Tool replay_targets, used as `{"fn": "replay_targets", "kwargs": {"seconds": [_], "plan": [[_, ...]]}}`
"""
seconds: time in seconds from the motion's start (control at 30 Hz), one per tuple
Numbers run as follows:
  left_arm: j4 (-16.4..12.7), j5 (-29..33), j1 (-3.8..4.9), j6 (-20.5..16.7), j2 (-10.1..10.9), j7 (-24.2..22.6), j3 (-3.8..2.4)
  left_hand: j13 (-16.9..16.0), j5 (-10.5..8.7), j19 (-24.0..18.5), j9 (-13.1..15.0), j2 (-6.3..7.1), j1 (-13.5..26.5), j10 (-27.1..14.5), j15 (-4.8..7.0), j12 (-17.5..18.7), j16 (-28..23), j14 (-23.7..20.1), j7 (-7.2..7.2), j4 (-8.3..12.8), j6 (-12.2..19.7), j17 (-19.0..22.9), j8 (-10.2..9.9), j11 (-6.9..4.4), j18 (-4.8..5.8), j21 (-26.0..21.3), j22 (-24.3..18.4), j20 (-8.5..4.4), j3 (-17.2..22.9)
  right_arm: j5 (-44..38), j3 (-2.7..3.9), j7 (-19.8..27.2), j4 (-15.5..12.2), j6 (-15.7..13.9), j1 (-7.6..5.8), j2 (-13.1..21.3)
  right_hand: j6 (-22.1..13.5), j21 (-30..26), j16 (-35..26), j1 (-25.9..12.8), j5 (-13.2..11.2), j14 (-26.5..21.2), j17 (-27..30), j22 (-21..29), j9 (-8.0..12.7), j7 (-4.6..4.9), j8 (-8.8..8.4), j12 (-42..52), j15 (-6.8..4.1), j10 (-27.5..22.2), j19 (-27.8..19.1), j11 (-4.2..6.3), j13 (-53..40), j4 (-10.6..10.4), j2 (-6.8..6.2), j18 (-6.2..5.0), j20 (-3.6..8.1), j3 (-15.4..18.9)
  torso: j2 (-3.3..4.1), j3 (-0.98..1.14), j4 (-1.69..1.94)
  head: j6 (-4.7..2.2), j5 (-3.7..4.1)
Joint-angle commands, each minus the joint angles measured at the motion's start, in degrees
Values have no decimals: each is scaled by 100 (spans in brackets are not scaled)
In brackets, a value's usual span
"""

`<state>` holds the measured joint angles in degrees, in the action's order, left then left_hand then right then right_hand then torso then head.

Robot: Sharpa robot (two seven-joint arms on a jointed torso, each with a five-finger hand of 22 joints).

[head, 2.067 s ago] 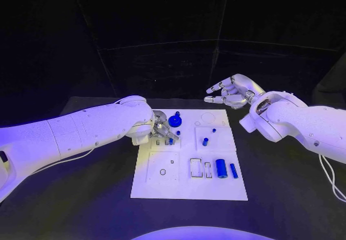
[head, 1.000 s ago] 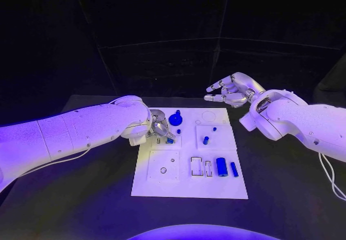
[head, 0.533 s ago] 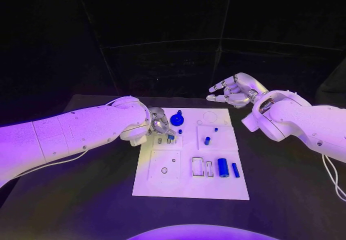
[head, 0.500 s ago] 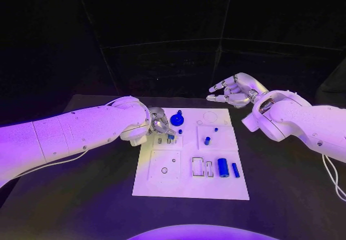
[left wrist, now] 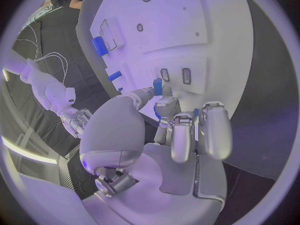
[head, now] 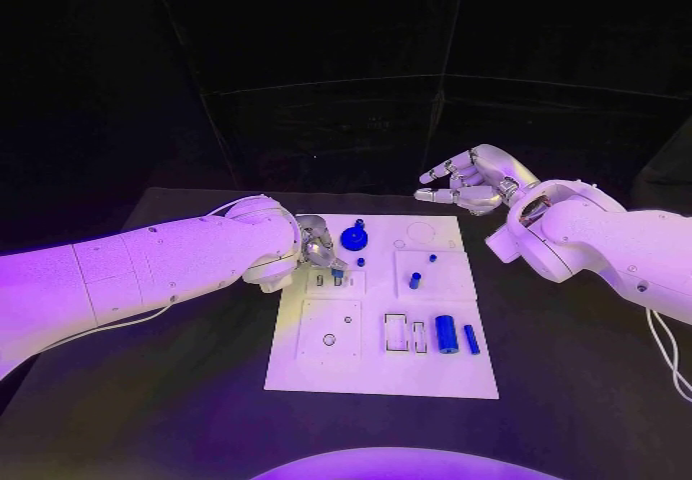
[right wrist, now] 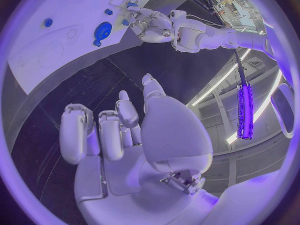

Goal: Assemble the parts on the task board

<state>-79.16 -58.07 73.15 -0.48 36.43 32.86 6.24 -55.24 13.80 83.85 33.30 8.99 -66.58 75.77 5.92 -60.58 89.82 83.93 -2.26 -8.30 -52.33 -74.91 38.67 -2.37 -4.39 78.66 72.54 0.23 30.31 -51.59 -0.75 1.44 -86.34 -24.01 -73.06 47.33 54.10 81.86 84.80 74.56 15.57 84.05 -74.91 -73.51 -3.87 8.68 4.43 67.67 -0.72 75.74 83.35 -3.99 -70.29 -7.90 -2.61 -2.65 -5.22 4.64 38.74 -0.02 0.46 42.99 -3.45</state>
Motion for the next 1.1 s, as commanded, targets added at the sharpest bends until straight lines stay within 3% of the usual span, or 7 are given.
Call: {"fn": "replay_targets", "kwargs": {"seconds": [0.03,1.1], "plan": [[19,-162,1,118,-13,99,4,-4,16,142,7,-16,-61,33,-2,-19,18,607,44,980,-11,-1509,21,-10,100,17,5,10,1001,-5,4,55,-7,1,-13,-6,47,-25,-24,-8,26,379,-590,2,-7,5,18,-3,-4,18,-27,28,0,-6,60,-78,-1,31,4,-1,-3,12,-1],[42,-207,-40,412,-67,179,36,-17,20,152,7,-5,-50,49,0,-33,18,607,46,992,-21,-1509,23,-12,106,38,37,8,1018,-6,3,63,3,31,-12,-18,53,-25,-24,-17,32,381,-593,-1,-8,3,21,7,-6,26,-24,31,-4,-19,78,-77,1,50,2,2,0,37,-5]]}}
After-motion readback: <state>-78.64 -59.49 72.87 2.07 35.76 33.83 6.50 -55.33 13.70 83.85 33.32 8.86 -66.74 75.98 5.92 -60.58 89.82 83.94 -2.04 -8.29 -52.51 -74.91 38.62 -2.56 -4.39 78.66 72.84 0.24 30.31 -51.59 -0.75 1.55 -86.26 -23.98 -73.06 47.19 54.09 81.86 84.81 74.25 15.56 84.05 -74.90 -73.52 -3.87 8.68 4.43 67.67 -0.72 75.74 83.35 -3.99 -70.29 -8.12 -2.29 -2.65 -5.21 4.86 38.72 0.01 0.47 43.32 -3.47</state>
